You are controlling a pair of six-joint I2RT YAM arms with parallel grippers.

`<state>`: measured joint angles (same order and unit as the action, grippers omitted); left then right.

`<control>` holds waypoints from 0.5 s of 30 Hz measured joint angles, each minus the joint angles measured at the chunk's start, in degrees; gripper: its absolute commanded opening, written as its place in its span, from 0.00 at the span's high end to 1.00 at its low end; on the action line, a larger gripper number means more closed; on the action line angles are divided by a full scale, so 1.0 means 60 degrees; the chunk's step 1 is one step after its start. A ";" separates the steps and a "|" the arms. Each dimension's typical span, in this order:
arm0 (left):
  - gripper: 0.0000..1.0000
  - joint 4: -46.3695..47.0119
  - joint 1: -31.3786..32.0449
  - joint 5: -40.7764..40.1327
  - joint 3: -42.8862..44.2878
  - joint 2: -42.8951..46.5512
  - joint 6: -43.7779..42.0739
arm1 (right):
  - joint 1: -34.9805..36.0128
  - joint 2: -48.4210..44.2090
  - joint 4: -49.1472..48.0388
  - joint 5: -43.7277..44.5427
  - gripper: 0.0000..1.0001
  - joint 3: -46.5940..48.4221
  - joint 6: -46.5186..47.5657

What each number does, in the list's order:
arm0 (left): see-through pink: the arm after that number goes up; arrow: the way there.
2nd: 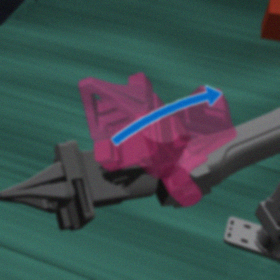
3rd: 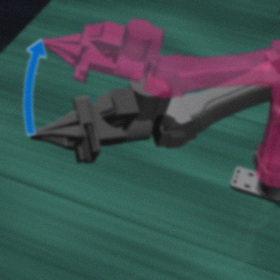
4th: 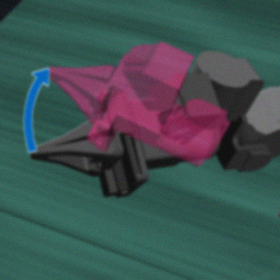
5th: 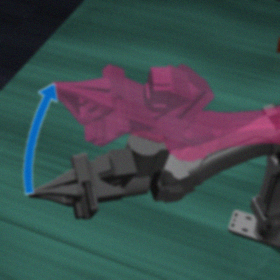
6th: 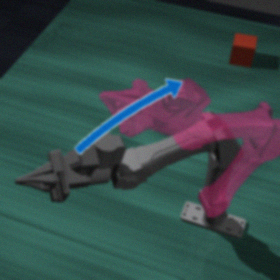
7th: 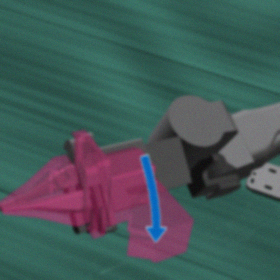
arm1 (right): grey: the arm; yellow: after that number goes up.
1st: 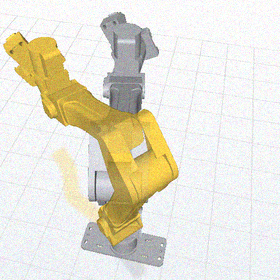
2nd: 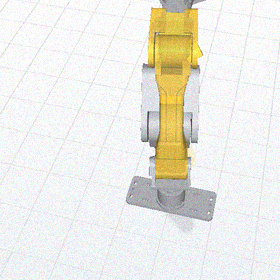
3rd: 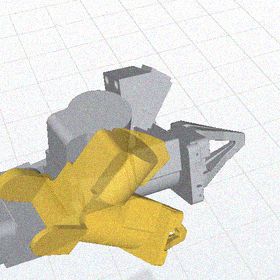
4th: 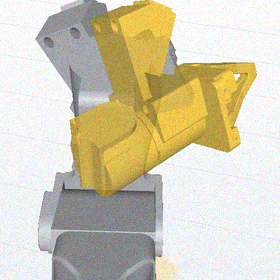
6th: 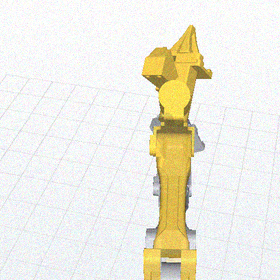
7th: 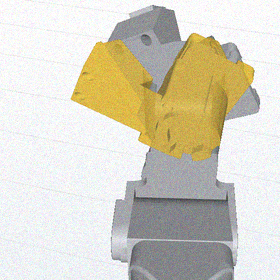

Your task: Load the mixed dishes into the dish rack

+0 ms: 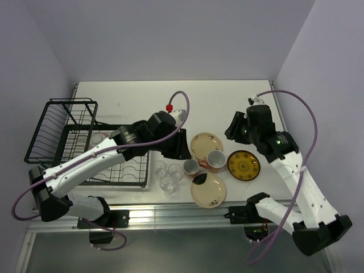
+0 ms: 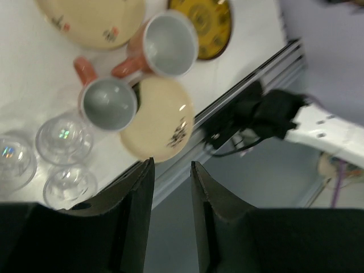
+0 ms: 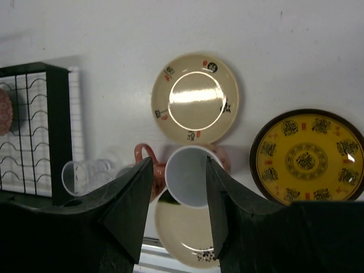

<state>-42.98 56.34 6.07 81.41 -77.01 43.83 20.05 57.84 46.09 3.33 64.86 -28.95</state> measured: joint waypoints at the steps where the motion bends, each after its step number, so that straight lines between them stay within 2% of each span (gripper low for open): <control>1: 0.63 -0.0007 0.0076 0.0007 -0.0299 -0.0102 -0.0091 | -0.0011 -0.0317 0.0120 -0.0080 0.50 -0.0157 -0.0029; 7: 0.63 0.0047 0.0153 0.0007 -0.0725 -0.0539 -0.0514 | -0.0073 -0.1843 0.0576 -0.0382 0.50 -0.0918 -0.0299; 15: 0.62 0.0528 0.0171 0.0015 -0.0725 -0.1738 -0.1086 | -0.0146 -0.2448 0.1060 -0.0415 0.50 -0.1246 -0.0426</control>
<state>-39.81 57.36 6.15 77.06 -87.44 37.32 19.18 43.16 52.45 0.84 57.39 -31.51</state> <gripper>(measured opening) 0.376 0.499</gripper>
